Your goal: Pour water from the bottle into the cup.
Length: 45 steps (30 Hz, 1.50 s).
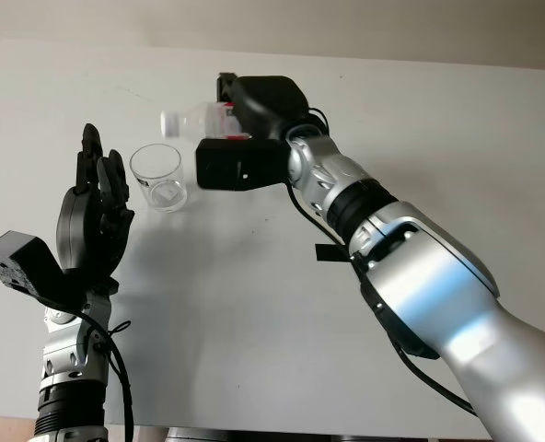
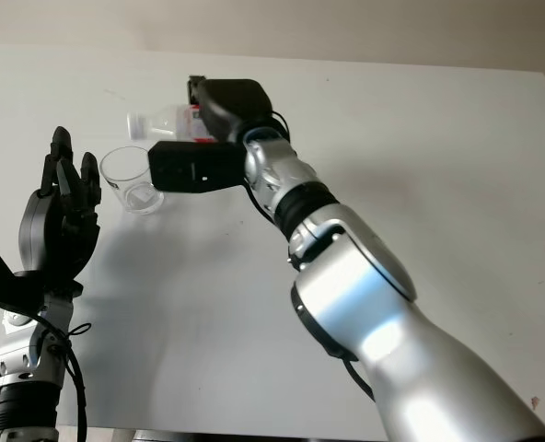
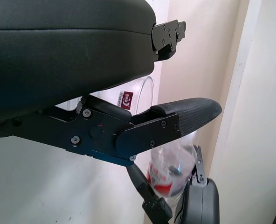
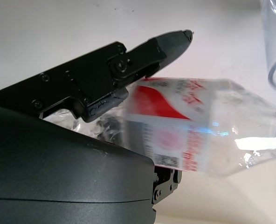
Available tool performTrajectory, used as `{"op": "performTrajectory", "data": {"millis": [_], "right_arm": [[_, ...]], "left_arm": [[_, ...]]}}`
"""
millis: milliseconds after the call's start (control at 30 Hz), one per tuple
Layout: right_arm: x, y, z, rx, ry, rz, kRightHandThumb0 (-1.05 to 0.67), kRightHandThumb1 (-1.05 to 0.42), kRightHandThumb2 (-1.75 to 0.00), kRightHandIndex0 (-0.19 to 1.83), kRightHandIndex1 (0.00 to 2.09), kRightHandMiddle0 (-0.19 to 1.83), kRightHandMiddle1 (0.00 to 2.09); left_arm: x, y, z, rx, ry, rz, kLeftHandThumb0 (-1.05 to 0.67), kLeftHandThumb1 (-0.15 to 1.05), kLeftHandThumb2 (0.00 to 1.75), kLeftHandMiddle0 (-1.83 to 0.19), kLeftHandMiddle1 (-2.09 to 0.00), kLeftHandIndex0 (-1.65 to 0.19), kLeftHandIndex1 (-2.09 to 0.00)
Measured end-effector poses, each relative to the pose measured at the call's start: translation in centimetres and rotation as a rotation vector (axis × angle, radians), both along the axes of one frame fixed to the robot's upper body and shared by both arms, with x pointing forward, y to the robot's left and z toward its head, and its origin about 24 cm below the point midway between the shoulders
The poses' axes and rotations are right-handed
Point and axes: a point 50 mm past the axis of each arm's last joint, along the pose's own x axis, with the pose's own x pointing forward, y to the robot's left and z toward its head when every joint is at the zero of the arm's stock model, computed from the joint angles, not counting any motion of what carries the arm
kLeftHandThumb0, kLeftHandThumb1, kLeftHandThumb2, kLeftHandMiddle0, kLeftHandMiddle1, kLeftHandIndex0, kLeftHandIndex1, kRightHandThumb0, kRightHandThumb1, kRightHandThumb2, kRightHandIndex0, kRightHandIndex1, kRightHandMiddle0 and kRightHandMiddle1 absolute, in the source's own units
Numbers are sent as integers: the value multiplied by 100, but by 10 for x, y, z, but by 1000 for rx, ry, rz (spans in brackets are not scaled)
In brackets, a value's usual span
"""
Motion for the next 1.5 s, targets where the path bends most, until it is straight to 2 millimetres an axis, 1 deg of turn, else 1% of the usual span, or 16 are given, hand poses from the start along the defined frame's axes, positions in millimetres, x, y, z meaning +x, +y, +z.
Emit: {"op": "performTrajectory", "data": {"millis": [67, 100, 133, 233, 300, 433, 533, 733, 767, 800, 900, 1000, 1067, 1200, 1367, 1500], "right_arm": [[-1, 4, 3, -62, -19, -5, -36, -100, -5, 49, 209, 6, 137], [-1, 6, 3, -91, -30, -5, -37, -100, -5, 45, 209, 7, 127], [-2, 8, 4, -137, -45, -9, -38, -100, -5, 47, 209, 8, 123], [-3, 13, 7, -247, -75, -24, -40, -99, -5, 50, 209, 8, 119], [-4, 15, 11, -281, -90, -29, -41, -97, -5, 54, 209, 7, 110], [-5, 19, 11, -289, -96, -27, -42, -98, -6, 62, 209, 7, 106], [-6, 20, 11, -290, -109, -23, -41, -99, -6, 57, 209, 8, 107], [-6, 20, 12, -297, -144, -17, -40, -99, -5, 59, 209, 9, 115], [-6, 20, 13, -300, -156, -16, -41, -99, -5, 60, 209, 10, 118], [-6, 20, 13, -300, -167, -15, -40, -99, -5, 60, 209, 11, 129], [-5, 16, 15, -295, -179, -21, -39, -99, -5, 64, 209, 10, 142], [-3, 11, 15, -289, -176, -31, -39, -100, -5, 59, 209, 3, 136], [-2, 8, 13, -289, -169, -36, -39, -101, -6, 57, 209, 5, 124], [-1, 4, 12, -291, -164, -45, -39, -101, -6, 54, 209, 6, 119], [0, 2, 13, -284, -186, -45, -39, -100, -5, 55, 209, 10, 138], [1, 0, 14, -281, -198, -40, -39, -101, -6, 54, 209, 7, 138]], "left_arm": [[0, 0, 0, -1, 0, 0, -73, 105, 72, 19, 0, 19, 0], [0, 0, 0, -1, 1, 0, -74, 105, 72, 19, 0, 19, 0], [0, 0, -1, -1, 2, 0, -74, 105, 72, 19, 0, 19, 0], [-1, 0, -2, -1, 8, 3, -74, 105, 72, 19, 0, 19, 0], [-2, 0, -4, -8, 16, 8, -74, 105, 72, 19, 0, 19, 0], [-3, -3, -8, -27, 29, 4, -73, 105, 72, 19, 0, 19, 0], [-3, -5, -10, -30, 32, -2, -74, 105, 73, 19, 0, 19, 0], [-3, -6, -10, -32, 28, -4, -73, 105, 72, 19, 0, 19, 0], [-3, -6, -10, -32, 28, -4, -73, 105, 72, 19, 0, 19, 0], [-3, -6, -11, -34, 29, -4, -73, 105, 72, 19, 0, 19, 0], [-3, -6, -13, -37, 36, -3, -74, 105, 72, 19, 0, 19, 0], [-2, -6, -13, -40, 42, -4, -76, 105, 70, 19, 0, 19, 0], [-2, -6, -13, -41, 45, -6, -76, 105, 70, 19, 0, 19, 0], [0, -6, -13, -40, 45, -9, -76, 105, 70, 19, 0, 19, 0], [1, -4, -13, -36, 48, -13, -75, 105, 69, 19, 0, 19, 0], [2, -4, -13, -37, 46, -16, -75, 105, 69, 19, 0, 19, 0]]}}
